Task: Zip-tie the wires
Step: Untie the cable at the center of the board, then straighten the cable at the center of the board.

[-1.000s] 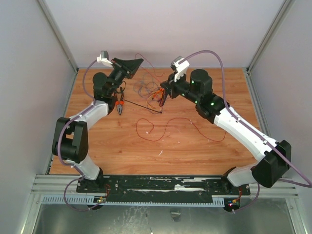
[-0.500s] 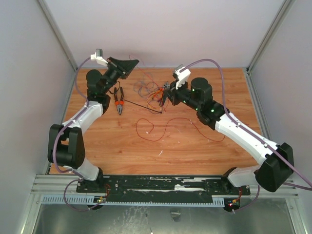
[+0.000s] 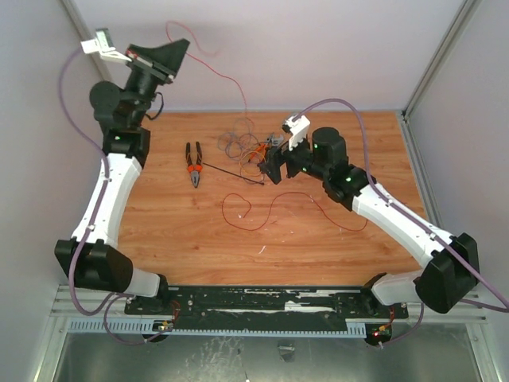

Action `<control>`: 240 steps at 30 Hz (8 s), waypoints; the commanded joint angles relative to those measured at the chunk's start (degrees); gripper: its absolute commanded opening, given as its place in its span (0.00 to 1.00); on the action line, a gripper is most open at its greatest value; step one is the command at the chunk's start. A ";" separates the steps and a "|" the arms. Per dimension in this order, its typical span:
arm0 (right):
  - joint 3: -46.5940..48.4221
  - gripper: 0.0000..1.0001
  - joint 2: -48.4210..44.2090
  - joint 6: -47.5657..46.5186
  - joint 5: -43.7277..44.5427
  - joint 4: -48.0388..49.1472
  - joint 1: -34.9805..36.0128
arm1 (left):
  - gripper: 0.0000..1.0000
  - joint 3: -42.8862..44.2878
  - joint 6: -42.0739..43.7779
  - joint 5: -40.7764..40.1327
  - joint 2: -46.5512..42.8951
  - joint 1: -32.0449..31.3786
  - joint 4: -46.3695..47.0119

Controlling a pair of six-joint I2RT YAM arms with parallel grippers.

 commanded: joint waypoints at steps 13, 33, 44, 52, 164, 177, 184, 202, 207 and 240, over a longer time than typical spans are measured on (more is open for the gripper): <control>2.17 0.99 23.24 2.60 6.02 24.61 0.88 | 0.00 11.23 6.30 -1.27 -1.80 1.13 -10.67; 24.83 0.55 46.58 5.50 2.96 25.04 1.05 | 0.00 13.77 5.18 -1.01 -2.64 1.21 -11.24; 26.71 0.30 48.34 6.24 2.93 24.54 1.12 | 0.00 16.24 5.50 -1.00 -2.11 1.39 -12.40; 29.25 0.00 45.60 4.50 3.63 21.11 1.09 | 0.00 14.71 5.85 -1.01 -2.94 2.27 -12.86; -3.79 0.00 -6.88 7.96 20.62 -12.81 -49.32 | 0.00 -42.33 -0.64 3.69 -33.59 14.09 -12.20; -16.65 0.00 -15.64 11.19 18.39 -10.36 -64.49 | 0.00 -54.35 6.68 -13.76 -35.96 -9.99 -14.70; -18.82 0.00 -13.99 12.82 18.12 -7.95 -68.77 | 0.00 -56.89 7.04 -21.06 -30.45 -17.85 -10.44; -22.80 0.00 -5.82 15.31 18.03 -1.10 -70.72 | 0.00 -62.56 8.47 -29.26 -21.38 -25.24 -5.27; -24.54 0.00 -4.72 16.26 18.59 0.47 -70.76 | 0.06 -65.21 7.55 -31.63 -21.13 -27.03 -4.51; -16.03 0.58 -8.70 19.86 9.56 -1.89 -51.15 | 0.98 -74.64 -0.38 -37.70 -38.13 -28.46 -20.31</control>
